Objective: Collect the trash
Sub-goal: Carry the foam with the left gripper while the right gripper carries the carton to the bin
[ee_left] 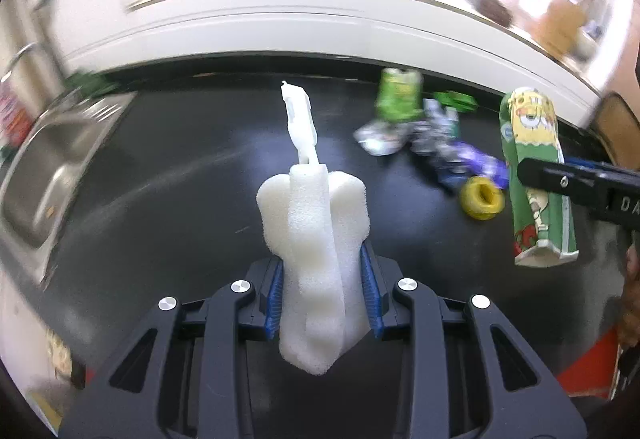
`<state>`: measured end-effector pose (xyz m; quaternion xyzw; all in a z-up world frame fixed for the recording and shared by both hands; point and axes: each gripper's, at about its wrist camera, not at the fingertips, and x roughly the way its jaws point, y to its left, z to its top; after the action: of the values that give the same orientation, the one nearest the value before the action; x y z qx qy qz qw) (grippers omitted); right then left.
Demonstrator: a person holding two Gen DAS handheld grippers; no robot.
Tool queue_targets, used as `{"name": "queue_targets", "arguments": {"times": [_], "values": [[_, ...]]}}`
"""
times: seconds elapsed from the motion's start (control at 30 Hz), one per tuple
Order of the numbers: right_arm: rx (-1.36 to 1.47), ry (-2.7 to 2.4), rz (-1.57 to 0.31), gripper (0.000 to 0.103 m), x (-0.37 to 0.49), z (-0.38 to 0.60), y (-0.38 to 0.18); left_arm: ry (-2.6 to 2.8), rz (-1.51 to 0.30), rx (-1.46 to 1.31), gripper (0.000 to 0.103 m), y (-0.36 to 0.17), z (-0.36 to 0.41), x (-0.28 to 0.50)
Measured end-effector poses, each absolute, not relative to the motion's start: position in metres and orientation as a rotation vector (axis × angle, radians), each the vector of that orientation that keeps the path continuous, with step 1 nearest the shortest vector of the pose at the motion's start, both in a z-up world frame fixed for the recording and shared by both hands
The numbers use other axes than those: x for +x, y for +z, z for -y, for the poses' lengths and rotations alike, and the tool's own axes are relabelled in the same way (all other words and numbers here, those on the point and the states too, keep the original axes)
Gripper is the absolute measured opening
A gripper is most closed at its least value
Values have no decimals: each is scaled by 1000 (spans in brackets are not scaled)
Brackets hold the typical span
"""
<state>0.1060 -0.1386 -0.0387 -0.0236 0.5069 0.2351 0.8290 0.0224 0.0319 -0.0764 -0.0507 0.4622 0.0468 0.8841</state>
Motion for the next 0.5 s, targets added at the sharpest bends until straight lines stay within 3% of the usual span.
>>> {"name": "queue_targets", "arguments": {"times": [0.23, 0.5], "values": [[-197, 826, -1067, 63, 60, 11, -36, 385, -953, -227, 32, -80, -120, -75], [-355, 1223, -1126, 63, -55, -138, -52, 688, -972, -401, 32, -99, -199, -213]]}}
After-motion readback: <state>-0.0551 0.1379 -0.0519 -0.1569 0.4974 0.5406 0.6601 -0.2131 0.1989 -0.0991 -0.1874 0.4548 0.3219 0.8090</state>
